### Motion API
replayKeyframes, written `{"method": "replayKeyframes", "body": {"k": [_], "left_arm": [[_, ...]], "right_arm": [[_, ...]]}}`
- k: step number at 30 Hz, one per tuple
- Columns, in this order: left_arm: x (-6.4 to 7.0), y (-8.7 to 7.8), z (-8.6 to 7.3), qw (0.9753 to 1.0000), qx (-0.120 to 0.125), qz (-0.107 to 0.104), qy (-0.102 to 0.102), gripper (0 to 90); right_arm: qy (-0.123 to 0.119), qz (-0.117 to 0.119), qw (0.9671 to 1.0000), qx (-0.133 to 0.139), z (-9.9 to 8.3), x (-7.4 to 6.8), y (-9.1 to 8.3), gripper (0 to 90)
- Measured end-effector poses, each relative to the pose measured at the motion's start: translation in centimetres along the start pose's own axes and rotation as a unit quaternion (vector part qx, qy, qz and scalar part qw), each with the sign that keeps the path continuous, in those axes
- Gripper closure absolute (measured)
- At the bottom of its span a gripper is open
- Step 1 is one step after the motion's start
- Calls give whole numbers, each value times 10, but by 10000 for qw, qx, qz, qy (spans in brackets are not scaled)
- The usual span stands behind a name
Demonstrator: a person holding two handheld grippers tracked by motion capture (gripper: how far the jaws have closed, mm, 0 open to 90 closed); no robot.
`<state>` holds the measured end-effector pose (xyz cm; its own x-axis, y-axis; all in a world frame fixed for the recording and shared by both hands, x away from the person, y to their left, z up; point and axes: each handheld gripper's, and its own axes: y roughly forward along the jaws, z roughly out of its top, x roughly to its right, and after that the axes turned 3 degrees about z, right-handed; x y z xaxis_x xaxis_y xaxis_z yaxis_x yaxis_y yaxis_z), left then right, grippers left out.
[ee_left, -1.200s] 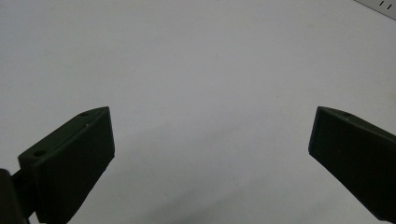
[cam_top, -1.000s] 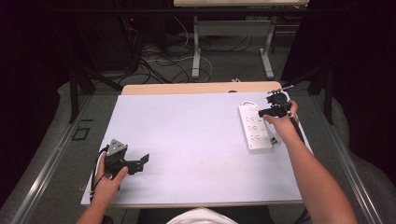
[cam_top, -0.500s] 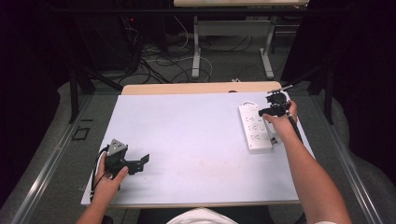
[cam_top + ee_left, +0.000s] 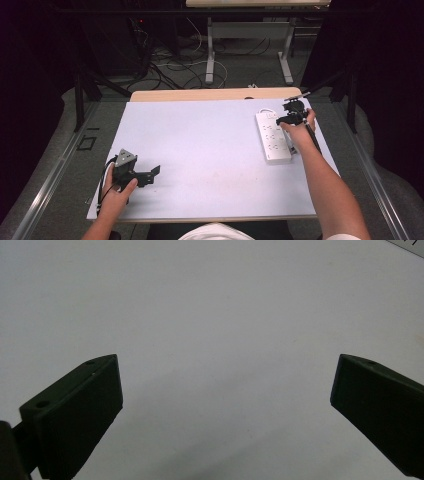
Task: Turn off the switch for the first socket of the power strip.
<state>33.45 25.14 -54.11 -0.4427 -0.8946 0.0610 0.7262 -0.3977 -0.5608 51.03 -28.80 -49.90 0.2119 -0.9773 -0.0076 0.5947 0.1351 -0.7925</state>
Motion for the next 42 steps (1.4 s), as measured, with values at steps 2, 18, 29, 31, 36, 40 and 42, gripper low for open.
{"method": "replayKeyframes", "body": {"k": [2, 18, 29, 31, 36, 40, 42], "left_arm": [[-1, 0, 0, 10000, -8, 6, 42, 2], [0, 1, 0, 10000, -22, -6, 13, 2], [0, 1, 0, 10000, -22, -6, 16, 2], [0, 1, 0, 10000, -17, -8, 15, 2], [-1, 0, 0, 10000, -23, 0, 58, 2], [0, 1, 0, 10000, -22, -9, 13, 2], [0, 1, 0, 10000, -20, -6, 16, 2]], "right_arm": [[56, 47, 10000, -51, 0, 1, 2, 440], [-77, 216, 9996, -183, -2, -8, 10, 733], [-74, 316, 9990, -306, -2, -9, 12, 857], [-53, 323, 9989, -323, -2, -10, 12, 866], [-123, 347, 9986, -386, -3, -10, 14, 891], [-76, 359, 9986, -384, -3, -11, 14, 893], [-70, 365, 9986, -387, -3, -11, 14, 895]]}}
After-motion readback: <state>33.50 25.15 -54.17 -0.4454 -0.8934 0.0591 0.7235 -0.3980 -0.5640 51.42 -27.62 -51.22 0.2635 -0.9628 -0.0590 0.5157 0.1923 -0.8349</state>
